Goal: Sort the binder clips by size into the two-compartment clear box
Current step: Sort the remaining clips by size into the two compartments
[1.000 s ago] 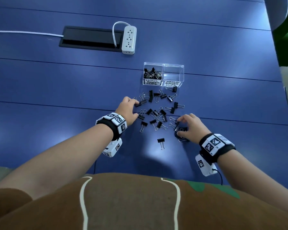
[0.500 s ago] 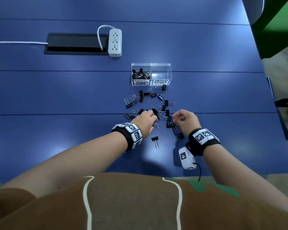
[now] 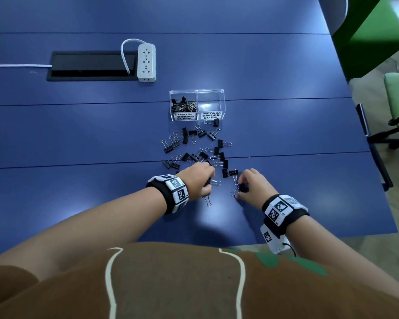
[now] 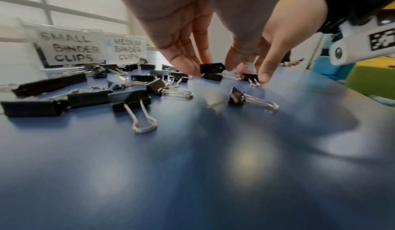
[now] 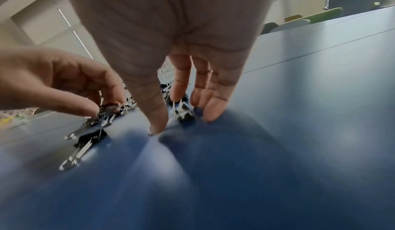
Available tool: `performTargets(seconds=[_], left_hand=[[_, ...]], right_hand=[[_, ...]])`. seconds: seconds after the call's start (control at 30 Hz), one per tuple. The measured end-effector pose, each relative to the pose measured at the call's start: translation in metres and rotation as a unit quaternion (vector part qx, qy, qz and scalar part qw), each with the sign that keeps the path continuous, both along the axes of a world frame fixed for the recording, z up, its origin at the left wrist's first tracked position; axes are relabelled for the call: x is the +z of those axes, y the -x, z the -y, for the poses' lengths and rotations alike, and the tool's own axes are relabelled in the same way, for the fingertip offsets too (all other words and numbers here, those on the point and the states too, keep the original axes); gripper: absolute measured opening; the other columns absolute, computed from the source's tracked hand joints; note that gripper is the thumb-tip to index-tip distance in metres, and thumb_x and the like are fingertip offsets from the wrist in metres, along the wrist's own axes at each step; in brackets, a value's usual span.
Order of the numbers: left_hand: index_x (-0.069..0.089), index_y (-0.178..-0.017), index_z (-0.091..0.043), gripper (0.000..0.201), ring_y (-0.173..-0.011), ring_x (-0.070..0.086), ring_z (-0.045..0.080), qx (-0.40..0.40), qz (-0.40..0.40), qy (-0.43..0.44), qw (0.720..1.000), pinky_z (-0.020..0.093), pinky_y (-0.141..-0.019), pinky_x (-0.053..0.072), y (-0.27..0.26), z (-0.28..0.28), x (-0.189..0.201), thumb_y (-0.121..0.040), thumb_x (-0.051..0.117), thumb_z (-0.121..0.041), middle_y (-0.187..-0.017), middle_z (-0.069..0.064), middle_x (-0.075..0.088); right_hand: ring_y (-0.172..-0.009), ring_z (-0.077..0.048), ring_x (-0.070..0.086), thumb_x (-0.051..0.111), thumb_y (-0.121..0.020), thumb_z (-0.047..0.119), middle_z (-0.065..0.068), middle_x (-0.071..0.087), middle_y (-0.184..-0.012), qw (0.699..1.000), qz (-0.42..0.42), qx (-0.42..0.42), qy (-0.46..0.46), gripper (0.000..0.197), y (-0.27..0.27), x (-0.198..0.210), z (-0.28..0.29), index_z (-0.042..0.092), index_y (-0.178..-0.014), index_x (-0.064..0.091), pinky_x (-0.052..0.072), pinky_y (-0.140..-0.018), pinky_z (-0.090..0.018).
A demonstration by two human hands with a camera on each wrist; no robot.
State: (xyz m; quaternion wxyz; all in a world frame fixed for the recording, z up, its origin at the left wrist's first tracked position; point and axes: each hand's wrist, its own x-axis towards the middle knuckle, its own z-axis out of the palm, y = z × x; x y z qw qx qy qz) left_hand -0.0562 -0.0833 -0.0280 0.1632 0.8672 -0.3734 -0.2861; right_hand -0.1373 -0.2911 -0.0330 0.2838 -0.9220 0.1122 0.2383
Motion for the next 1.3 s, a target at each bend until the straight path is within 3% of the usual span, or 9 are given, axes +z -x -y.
performTargets(seconds=[0.27, 0.4, 0.53, 0.63, 0.73, 0.87, 0.97, 1.07, 1.3], left_hand=[[0.043, -0.138, -0.021, 0.053, -0.107, 0.048, 0.03, -0.144, -0.01, -0.075, 0.987, 0.036, -0.08, 0.045, 0.007, -0.006, -0.001, -0.086, 0.054, -0.019, -0.115, 0.012, 0.046], [0.046, -0.136, -0.018, 0.049, -0.107, 0.047, 0.031, -0.151, 0.001, -0.102, 0.983, 0.038, -0.077, 0.045, 0.008, -0.005, 0.001, -0.088, 0.048, -0.008, -0.117, 0.014, 0.045], [0.052, -0.118, -0.009, 0.031, -0.095, 0.052, 0.033, -0.128, 0.006, -0.083, 0.988, 0.037, -0.068, 0.045, 0.005, -0.003, 0.0, -0.088, 0.047, -0.006, -0.113, 0.014, 0.044], [0.047, -0.102, -0.009, 0.018, -0.082, 0.054, 0.034, -0.096, 0.007, -0.052, 0.994, 0.043, -0.066, 0.05, 0.001, -0.006, -0.004, -0.086, 0.054, -0.009, -0.108, 0.011, 0.044], [0.048, -0.096, -0.008, 0.012, -0.086, 0.054, 0.033, -0.063, -0.006, -0.039, 0.997, 0.046, -0.072, 0.05, -0.004, -0.005, -0.005, -0.087, 0.055, -0.01, -0.105, 0.012, 0.049], [0.055, -0.098, -0.009, 0.018, -0.092, 0.057, 0.026, 0.06, -0.049, 0.012, 0.997, 0.028, -0.075, 0.041, -0.021, 0.003, 0.008, -0.086, 0.064, -0.019, -0.103, 0.008, 0.061], [0.059, -0.1, -0.012, 0.023, -0.083, 0.057, 0.021, 0.202, -0.064, 0.076, 0.974, 0.025, -0.072, 0.041, -0.047, 0.013, 0.023, -0.083, 0.07, -0.023, -0.092, 0.002, 0.061], [0.06, -0.095, -0.016, 0.021, -0.075, 0.054, 0.016, 0.319, -0.072, 0.127, 0.937, 0.029, -0.073, 0.05, -0.084, 0.031, 0.035, -0.081, 0.072, -0.025, -0.081, -0.004, 0.058], [0.059, -0.089, -0.016, 0.017, -0.083, 0.065, 0.024, 0.39, -0.047, 0.148, 0.908, 0.034, -0.076, 0.056, -0.161, 0.072, 0.047, -0.08, 0.072, -0.021, -0.096, 0.008, 0.069]], right_hand=[[-0.076, -0.02, 0.05, 0.062, -0.075, 0.008, 0.001, 0.052, -0.089, 0.999, 0.015, -0.019, -0.026, 0.03, 0.003, -0.004, 0.001, 0.02, -0.1, 0.05, 0.043, -0.071, -0.027], [-0.078, -0.018, 0.049, 0.062, -0.077, 0.01, 0.0, 0.05, -0.092, 0.999, 0.021, -0.005, -0.025, 0.054, -0.01, -0.003, 0.002, 0.018, -0.128, 0.046, 0.043, -0.078, -0.027], [-0.081, -0.018, 0.047, 0.063, -0.08, 0.013, -0.001, 0.045, -0.095, 1.0, 0.022, 0.006, -0.008, 0.051, -0.02, -0.006, -0.005, 0.014, -0.129, 0.05, 0.047, -0.084, -0.033], [-0.08, -0.019, 0.049, 0.073, -0.077, 0.021, -0.001, 0.044, -0.099, 0.999, 0.026, -0.045, -0.018, 0.041, -0.023, -0.007, -0.007, 0.013, -0.113, 0.055, 0.047, -0.082, -0.033], [-0.076, -0.02, 0.049, 0.079, -0.071, 0.019, -0.002, 0.044, -0.1, 0.995, 0.043, -0.076, -0.051, 0.036, -0.027, -0.007, -0.01, 0.012, -0.096, 0.054, 0.042, -0.076, -0.028], [-0.068, -0.018, 0.048, 0.081, -0.066, 0.017, -0.002, 0.055, -0.08, 0.988, 0.052, -0.116, -0.087, 0.034, -0.035, -0.008, -0.012, 0.013, -0.08, 0.051, 0.04, -0.065, -0.026], [-0.06, -0.015, 0.05, 0.081, -0.066, 0.015, 0.001, 0.059, -0.067, 0.978, 0.039, -0.159, -0.131, 0.031, -0.043, -0.005, -0.009, 0.012, -0.076, 0.053, 0.045, -0.061, -0.025], [-0.054, -0.021, 0.056, 0.081, -0.067, 0.01, -0.01, 0.063, -0.071, 0.966, 0.03, -0.18, -0.185, 0.031, -0.059, 0.005, 0.001, 0.017, -0.072, 0.051, 0.052, -0.057, -0.033], [-0.05, -0.023, 0.053, 0.077, -0.071, 0.002, -0.01, 0.064, -0.067, 0.947, 0.089, -0.21, -0.226, 0.028, -0.118, 0.047, 0.027, 0.015, -0.073, 0.052, 0.049, -0.057, -0.033]])
